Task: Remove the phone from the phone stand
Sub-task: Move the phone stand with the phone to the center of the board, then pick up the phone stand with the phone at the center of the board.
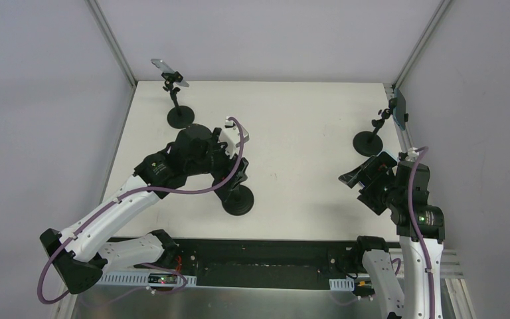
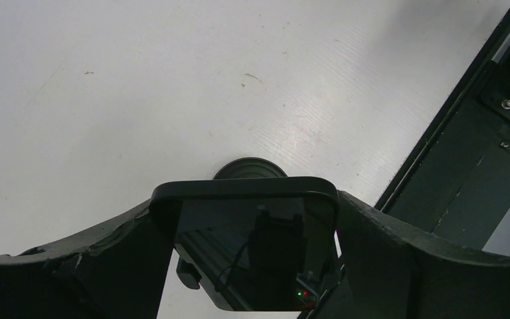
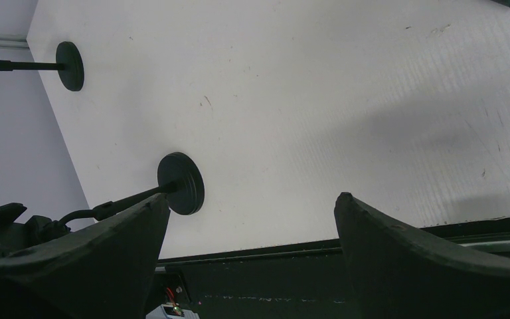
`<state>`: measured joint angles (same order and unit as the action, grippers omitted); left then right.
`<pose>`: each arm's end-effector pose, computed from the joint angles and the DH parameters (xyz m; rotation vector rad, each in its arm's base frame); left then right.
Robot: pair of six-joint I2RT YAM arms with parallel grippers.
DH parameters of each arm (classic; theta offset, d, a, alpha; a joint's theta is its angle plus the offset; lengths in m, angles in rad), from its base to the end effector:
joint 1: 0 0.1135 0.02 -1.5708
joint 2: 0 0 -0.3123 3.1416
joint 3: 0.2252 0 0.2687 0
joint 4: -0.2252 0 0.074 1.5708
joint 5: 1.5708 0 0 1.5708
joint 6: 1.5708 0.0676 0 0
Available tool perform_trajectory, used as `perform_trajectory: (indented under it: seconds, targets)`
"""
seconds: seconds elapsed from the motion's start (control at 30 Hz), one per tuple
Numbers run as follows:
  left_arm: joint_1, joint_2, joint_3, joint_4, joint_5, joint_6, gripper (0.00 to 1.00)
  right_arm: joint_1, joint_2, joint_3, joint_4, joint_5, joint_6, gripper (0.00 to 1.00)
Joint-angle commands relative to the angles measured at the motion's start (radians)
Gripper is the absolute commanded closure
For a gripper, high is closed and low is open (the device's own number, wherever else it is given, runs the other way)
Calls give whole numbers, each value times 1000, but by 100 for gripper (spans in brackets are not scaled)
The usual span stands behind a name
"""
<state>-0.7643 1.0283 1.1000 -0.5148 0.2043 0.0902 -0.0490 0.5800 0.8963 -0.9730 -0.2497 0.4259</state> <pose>0.1655 -0.1776 0.3995 0.9739 1.8172 -0.6293 0.1002 0.0118 0.3380 0.3930 2.2125 0.4831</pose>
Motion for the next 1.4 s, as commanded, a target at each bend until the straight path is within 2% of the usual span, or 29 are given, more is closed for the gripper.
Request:
perform_trajectory:
  seconds: [0.0, 0.37, 0.8, 1.0, 1.13, 1.37]
  targets:
    - [2, -20, -10, -10, -3, 2, 12, 1, 4, 0, 14, -5, -6, 1]
    - [13, -7, -18, -10, -32, 3, 11, 1, 6, -2, 16, -6, -6, 1]
    - [77, 1, 6, -10, 140, 10, 12, 1, 8, -3, 17, -6, -3, 1]
    - [80, 12, 3, -11, 152, 11, 14, 1, 6, -5, 17, -5, -4, 1]
    - [81, 9, 2, -10, 149, 13, 17, 1, 6, -5, 17, -3, -3, 1]
    - [80, 5, 9, -11, 143, 17, 39, 1, 7, -4, 19, -6, 3, 1]
